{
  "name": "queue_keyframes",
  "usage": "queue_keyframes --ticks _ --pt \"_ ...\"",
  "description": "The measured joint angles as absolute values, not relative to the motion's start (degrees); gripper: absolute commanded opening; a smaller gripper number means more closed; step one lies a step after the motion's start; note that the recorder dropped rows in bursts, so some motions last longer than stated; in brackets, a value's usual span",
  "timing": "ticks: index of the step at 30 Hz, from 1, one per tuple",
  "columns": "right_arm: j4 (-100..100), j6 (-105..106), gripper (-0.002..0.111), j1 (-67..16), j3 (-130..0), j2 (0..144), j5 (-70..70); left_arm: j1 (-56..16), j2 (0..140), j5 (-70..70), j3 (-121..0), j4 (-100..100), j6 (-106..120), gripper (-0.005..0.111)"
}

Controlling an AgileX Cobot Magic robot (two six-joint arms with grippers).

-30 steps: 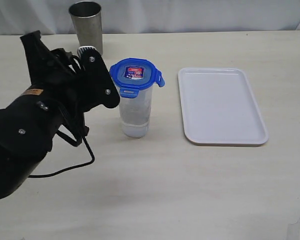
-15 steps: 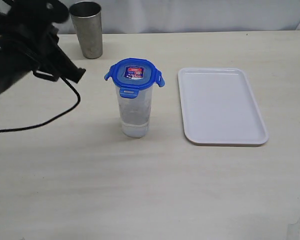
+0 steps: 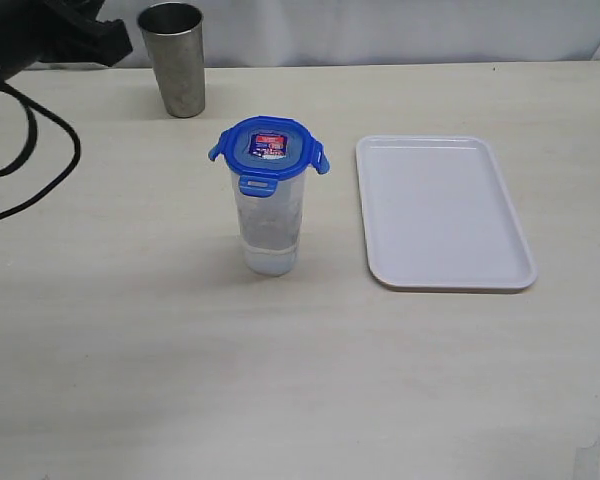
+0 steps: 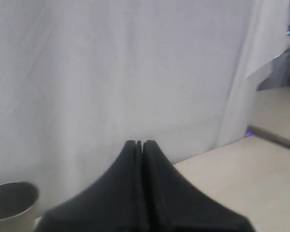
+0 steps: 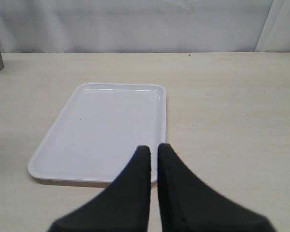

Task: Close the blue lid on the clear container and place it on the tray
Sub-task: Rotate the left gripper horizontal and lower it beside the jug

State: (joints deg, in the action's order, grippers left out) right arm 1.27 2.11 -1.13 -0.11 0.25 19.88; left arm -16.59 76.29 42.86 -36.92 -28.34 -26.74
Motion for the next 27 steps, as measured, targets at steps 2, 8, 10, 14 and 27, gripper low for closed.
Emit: queue_keyframes --ticks 2,8,10,14,27 --pt "1.3 2.1 0.005 -1.1 -0.1 0.3 19.9 -14.1 76.3 47.9 -36.8 -35.3 -33.3 0.0" --pt "1.3 2.1 0.005 -1.1 -0.1 0.3 19.9 -9.6 76.4 56.0 -36.8 -58.5 -45.0 0.0" --pt "1.3 2.1 0.005 -1.1 -0.1 0.3 19.9 -9.8 77.6 57.0 -36.8 -65.1 -46.1 0.0" --pt "1.3 2.1 0.005 -1.1 -0.1 0.3 19.9 -10.3 81.6 57.5 -36.8 -70.2 -44.3 0.0" --pt "1.3 2.1 0.005 -1.1 -0.1 0.3 19.9 -10.6 102.5 67.8 -47.5 -71.0 -38.9 0.0"
